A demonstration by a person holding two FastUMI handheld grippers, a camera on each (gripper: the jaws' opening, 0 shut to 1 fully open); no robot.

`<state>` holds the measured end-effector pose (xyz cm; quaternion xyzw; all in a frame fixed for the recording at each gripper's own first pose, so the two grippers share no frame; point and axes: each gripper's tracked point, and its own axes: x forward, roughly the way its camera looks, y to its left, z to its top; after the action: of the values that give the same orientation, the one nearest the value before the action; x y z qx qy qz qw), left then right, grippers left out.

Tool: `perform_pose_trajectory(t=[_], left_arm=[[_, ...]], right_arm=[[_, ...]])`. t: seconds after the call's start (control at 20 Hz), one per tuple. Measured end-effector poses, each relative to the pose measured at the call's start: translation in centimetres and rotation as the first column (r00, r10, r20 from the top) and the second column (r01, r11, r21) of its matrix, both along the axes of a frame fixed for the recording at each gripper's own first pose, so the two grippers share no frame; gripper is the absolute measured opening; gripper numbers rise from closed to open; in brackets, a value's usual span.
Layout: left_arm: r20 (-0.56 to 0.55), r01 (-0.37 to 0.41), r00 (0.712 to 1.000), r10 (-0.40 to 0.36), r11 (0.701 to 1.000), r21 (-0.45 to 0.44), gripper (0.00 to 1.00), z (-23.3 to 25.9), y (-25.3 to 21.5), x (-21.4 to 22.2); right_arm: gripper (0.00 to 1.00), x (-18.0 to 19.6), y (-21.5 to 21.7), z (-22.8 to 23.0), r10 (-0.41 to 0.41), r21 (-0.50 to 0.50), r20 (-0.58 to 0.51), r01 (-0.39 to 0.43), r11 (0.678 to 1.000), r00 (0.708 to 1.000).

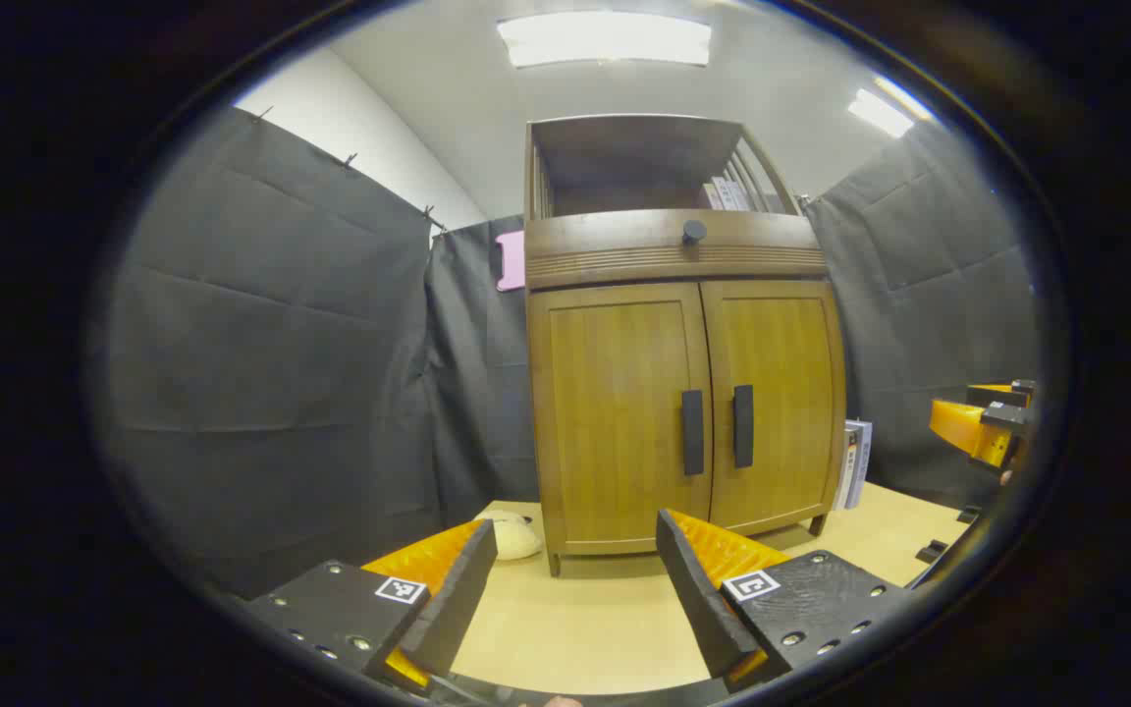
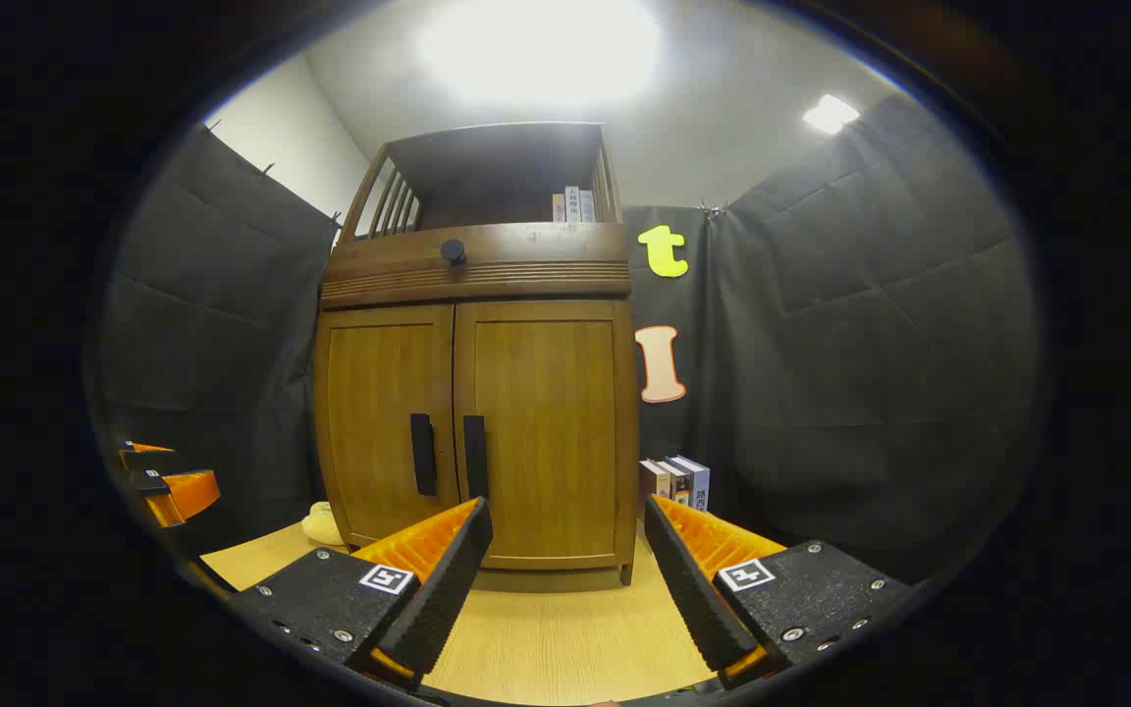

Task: Open the right door of the double-door shoe cabinet with the right hand, and open the left door with the left hand.

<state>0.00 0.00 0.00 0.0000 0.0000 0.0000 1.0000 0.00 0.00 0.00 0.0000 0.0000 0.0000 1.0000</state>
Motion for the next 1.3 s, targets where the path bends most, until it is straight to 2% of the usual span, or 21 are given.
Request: perform_pose_trajectory(t=[0.15,0.2,0.8,1.15,1.2,1.3], left_arm=[[0.006,-0.005,1.0,0.005,1.0,0.006,0.87,0.2,0.7,-0.3],[0.003,-0.006,1.0,0.006,1.0,0.005,0.93,0.3,0.8,-0.2],[-0.002,-0.019,1.0,0.019,1.0,0.003,0.93,-0.5,0.4,0.7],[-0.006,-0.034,0.999,0.034,0.999,0.005,0.93,-0.7,0.8,0.8],[-0.006,-0.038,0.999,0.038,0.999,0.007,1.0,-0.7,1.0,0.8],[-0.008,-0.049,0.999,0.049,0.999,0.01,1.0,-0.7,1.2,0.6]], right_arm=[[0.97,0.1,0.3,-0.5,0.003,0.002,-0.006,-0.003,1.0,1.0],[0.96,0.1,0.3,-0.7,0.003,0.004,-0.011,-0.003,1.0,1.0],[0.96,1.6,1.0,-1.3,0.021,0.005,-0.013,-0.021,1.0,1.0],[0.96,5.3,2.4,-0.7,0.05,0.007,0.007,-0.051,0.999,0.999],[0.96,6.0,2.8,-0.3,0.058,0.01,0.015,-0.058,0.998,0.998],[0.96,7.3,3.1,0.3,0.065,0.015,0.032,-0.066,0.998,0.997]])
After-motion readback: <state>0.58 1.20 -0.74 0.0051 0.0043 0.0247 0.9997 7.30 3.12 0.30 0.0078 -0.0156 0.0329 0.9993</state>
